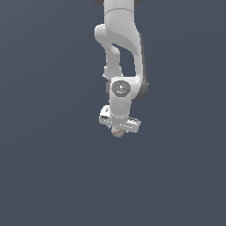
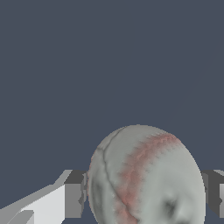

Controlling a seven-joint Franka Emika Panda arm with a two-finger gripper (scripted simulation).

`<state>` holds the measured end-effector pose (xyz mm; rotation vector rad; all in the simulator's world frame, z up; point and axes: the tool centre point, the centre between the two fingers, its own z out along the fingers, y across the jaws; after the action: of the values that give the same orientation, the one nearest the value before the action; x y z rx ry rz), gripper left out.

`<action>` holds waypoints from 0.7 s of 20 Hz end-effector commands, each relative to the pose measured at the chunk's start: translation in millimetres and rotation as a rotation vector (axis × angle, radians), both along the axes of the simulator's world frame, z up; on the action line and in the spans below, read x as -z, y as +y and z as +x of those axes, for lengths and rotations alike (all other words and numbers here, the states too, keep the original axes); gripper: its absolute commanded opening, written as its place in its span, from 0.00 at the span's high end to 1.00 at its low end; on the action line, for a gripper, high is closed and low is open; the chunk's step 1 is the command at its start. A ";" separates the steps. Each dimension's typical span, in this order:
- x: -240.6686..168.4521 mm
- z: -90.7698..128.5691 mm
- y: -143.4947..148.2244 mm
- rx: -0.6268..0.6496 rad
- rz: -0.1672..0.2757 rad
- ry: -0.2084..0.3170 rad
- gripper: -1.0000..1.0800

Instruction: Pick up the object and move it to a goal position.

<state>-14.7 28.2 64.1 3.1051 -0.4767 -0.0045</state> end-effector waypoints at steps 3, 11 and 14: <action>-23.0 -5.8 -3.1 0.000 0.000 -0.003 1.00; -87.0 -25.8 -12.7 0.001 0.001 -0.003 1.00; -116.4 -34.9 -16.9 0.001 0.001 -0.003 1.00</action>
<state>-45.3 13.4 164.5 3.1056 -0.4780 -0.0038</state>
